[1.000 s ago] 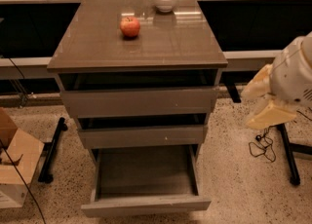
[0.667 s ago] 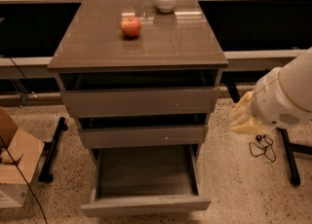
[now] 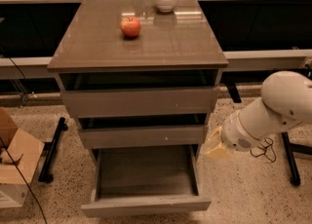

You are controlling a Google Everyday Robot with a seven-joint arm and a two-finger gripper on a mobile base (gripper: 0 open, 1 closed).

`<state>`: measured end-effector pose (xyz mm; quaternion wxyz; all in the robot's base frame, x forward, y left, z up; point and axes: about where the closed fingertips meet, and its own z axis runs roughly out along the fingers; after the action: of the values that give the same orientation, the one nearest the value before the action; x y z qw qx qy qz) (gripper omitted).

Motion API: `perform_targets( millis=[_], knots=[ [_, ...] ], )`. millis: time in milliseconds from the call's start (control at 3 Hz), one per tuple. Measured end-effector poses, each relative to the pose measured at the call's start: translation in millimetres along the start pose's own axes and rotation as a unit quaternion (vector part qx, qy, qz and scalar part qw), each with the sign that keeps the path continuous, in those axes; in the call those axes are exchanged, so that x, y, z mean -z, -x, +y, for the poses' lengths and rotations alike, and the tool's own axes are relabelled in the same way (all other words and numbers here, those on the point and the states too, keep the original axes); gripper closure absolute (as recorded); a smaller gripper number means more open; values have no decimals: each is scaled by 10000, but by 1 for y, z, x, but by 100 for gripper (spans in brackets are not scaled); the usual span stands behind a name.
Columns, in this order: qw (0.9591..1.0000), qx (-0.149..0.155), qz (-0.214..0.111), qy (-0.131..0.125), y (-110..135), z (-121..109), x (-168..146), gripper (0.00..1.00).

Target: Close bottom drawer

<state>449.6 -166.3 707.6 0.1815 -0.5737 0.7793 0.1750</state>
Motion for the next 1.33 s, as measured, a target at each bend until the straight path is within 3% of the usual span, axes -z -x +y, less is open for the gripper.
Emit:
perform_targets(
  millis=[333,667,1000,1333],
  knots=[
    [9997,-103,-25,212,-11,0,-20,100],
    [9996,-175,145,160,-9,5,-30,100],
    [9992,-268,124,253,-17,16,-66,100],
    [9983,-402,-85,414,-38,22,-124,100]
  ],
)
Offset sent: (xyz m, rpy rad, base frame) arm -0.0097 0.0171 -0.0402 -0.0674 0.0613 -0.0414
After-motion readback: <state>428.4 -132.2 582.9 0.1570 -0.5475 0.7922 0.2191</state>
